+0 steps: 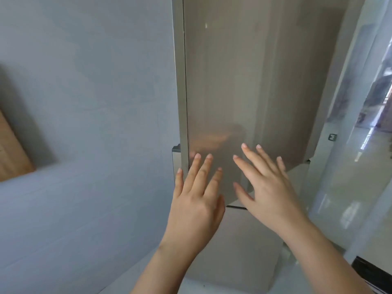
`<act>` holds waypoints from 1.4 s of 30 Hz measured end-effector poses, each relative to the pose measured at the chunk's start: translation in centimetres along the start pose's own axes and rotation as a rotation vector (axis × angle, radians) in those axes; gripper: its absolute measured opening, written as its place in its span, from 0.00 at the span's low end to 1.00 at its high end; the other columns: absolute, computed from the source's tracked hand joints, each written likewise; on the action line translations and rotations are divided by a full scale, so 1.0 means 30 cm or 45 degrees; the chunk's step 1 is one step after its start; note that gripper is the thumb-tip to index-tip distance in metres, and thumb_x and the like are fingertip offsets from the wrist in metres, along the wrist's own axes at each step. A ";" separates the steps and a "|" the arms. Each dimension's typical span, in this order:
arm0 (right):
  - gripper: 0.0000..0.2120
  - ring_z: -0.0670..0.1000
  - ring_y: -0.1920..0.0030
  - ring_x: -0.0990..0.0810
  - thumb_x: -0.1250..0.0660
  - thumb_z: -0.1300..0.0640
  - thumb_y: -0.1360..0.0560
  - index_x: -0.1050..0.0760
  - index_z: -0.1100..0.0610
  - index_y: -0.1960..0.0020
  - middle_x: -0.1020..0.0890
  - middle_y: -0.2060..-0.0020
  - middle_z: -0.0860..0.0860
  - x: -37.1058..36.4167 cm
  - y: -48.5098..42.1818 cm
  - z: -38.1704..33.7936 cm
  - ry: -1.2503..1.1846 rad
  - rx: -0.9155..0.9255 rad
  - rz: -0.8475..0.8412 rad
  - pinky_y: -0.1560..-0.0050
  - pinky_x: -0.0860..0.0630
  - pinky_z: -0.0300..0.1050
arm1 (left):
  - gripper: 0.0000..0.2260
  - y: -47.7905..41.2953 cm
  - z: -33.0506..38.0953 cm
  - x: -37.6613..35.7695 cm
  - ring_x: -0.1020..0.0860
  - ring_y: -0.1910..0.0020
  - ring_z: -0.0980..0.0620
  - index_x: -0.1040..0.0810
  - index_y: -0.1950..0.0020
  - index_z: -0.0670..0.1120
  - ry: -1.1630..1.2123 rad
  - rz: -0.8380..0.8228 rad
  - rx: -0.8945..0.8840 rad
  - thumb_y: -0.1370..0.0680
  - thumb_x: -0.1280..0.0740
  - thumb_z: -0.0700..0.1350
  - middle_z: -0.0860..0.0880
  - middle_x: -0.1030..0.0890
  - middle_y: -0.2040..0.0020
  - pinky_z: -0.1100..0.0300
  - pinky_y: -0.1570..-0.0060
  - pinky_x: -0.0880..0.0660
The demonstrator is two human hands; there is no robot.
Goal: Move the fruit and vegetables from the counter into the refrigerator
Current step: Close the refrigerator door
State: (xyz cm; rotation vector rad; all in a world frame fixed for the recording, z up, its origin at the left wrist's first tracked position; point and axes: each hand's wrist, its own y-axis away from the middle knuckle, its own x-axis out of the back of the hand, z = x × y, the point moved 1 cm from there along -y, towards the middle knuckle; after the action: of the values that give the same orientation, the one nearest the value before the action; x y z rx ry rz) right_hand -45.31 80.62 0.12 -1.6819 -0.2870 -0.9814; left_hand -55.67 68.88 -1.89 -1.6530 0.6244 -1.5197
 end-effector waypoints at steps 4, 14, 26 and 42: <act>0.25 0.62 0.34 0.30 0.38 0.48 0.31 0.27 0.56 0.37 0.28 0.33 0.56 -0.105 -0.114 0.049 0.011 0.047 0.015 0.43 0.34 0.69 | 0.19 -0.072 -0.067 -0.095 0.40 0.29 0.42 0.26 0.38 0.42 -0.142 -0.006 0.047 0.28 0.40 0.44 0.38 0.31 0.32 0.36 0.38 0.40; 0.25 0.60 0.35 0.29 0.45 0.46 0.30 0.26 0.55 0.38 0.27 0.34 0.55 -0.311 -0.320 0.107 -0.078 0.193 0.056 0.44 0.32 0.68 | 0.21 -0.212 -0.236 -0.273 0.35 0.31 0.39 0.27 0.37 0.43 -0.325 -0.092 0.269 0.28 0.40 0.48 0.39 0.31 0.31 0.36 0.45 0.30; 0.25 0.62 0.37 0.27 0.28 0.53 0.36 0.24 0.57 0.40 0.24 0.38 0.58 -0.537 -0.564 0.139 0.000 0.102 0.064 0.46 0.32 0.71 | 0.22 -0.402 -0.497 -0.521 0.28 0.36 0.39 0.25 0.38 0.43 -0.296 -0.176 0.186 0.30 0.34 0.49 0.39 0.26 0.35 0.39 0.45 0.29; 0.27 0.62 0.36 0.28 0.23 0.53 0.40 0.22 0.58 0.42 0.25 0.37 0.59 -0.722 -0.750 0.172 0.158 -0.092 0.052 0.46 0.31 0.70 | 0.24 -0.571 -0.688 -0.771 0.26 0.38 0.39 0.23 0.41 0.39 -0.077 -0.152 0.113 0.36 0.23 0.40 0.38 0.25 0.37 0.37 0.48 0.28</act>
State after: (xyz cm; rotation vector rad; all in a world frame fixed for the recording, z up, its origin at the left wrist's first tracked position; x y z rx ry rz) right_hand -70.74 99.46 -0.36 -1.6774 -0.1362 -1.0716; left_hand -82.12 92.43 -2.20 -1.6871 0.4266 -1.5522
